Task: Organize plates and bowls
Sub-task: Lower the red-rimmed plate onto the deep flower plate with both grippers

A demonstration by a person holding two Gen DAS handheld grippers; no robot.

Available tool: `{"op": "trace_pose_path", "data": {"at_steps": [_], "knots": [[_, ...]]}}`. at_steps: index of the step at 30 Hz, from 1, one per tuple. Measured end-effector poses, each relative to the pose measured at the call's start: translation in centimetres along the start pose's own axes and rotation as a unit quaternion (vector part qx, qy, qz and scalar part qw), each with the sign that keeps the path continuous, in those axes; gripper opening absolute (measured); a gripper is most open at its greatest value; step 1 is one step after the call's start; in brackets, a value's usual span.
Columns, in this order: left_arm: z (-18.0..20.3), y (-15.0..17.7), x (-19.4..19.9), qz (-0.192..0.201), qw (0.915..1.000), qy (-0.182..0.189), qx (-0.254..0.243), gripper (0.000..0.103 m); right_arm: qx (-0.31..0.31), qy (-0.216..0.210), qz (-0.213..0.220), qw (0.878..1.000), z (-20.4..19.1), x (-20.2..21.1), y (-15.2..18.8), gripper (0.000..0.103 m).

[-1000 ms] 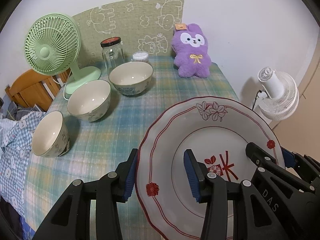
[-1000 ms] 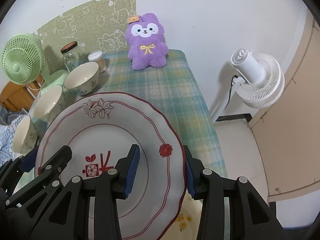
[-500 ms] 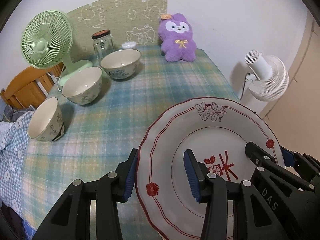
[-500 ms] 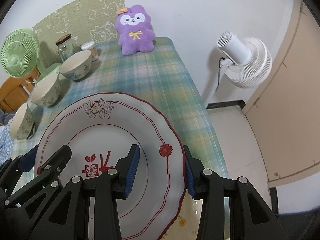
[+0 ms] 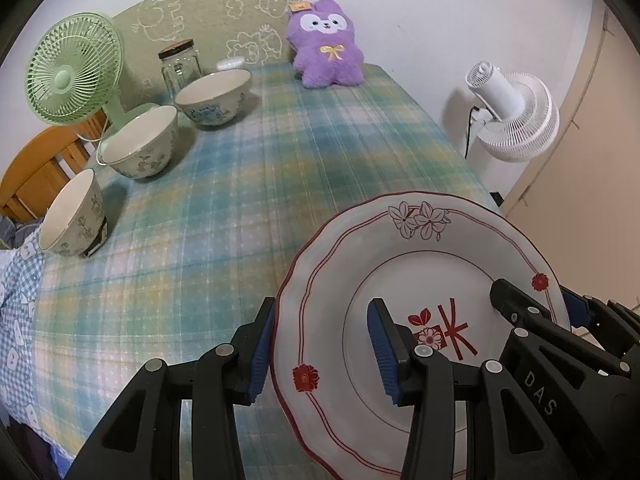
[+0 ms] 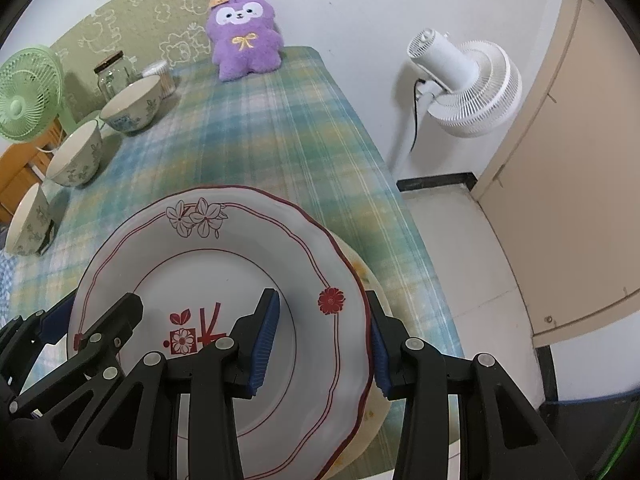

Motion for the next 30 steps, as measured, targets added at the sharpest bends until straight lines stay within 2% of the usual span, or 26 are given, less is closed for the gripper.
{"op": "trace_pose_path", "data": {"at_steps": [14, 30], "knots": [[1.7, 2.5, -1.1, -0.023, 0.9995, 0.010, -0.021, 0.046, -0.004, 0.019, -0.015, 1.000, 1.6, -0.6, 2.1, 0.045], [2.4, 2.3, -1.6, -0.003, 0.9987, -0.011, -0.049, 0.044, 0.021, 0.042, -0.010, 0.999, 2.1, -1.3, 2.0, 0.045]]}}
Point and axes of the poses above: each gripper's, at about its wrist camera, not at the fingertips, and x roughly against the way its jaws point, z to its right, y to its underside, the point moved 10 cm from there along -x, roughly the way its jaws point, and after that the axes turned 5 degrees about z, right-handed, at the moved point
